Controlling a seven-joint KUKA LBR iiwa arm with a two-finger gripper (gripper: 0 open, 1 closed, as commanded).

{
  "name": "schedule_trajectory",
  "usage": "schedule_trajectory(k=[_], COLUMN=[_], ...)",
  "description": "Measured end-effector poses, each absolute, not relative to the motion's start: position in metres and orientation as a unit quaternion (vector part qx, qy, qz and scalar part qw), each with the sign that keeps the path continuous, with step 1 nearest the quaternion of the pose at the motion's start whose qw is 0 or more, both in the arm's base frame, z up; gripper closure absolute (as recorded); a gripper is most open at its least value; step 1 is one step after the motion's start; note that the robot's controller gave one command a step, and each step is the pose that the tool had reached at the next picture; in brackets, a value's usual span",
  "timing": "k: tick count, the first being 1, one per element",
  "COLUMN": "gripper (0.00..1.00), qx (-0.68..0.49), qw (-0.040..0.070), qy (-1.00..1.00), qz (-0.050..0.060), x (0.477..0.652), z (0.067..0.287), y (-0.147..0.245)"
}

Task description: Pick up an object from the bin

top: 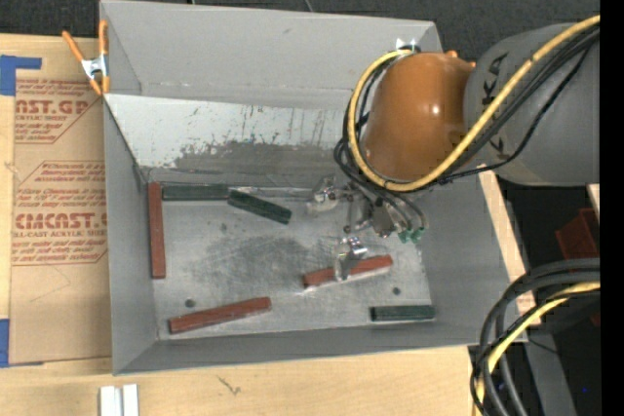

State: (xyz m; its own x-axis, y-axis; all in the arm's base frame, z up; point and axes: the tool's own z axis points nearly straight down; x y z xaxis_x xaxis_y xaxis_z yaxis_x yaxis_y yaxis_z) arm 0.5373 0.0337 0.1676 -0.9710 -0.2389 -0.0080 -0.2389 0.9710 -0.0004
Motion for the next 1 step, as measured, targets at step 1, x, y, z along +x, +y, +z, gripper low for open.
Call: schedule_trajectory(k=[1], gripper=[1.0], qx=[-0.212], qw=[0.003], qy=[0.977], qz=[0.0], x=[0.5292], z=[0.0792], y=[0.0113])
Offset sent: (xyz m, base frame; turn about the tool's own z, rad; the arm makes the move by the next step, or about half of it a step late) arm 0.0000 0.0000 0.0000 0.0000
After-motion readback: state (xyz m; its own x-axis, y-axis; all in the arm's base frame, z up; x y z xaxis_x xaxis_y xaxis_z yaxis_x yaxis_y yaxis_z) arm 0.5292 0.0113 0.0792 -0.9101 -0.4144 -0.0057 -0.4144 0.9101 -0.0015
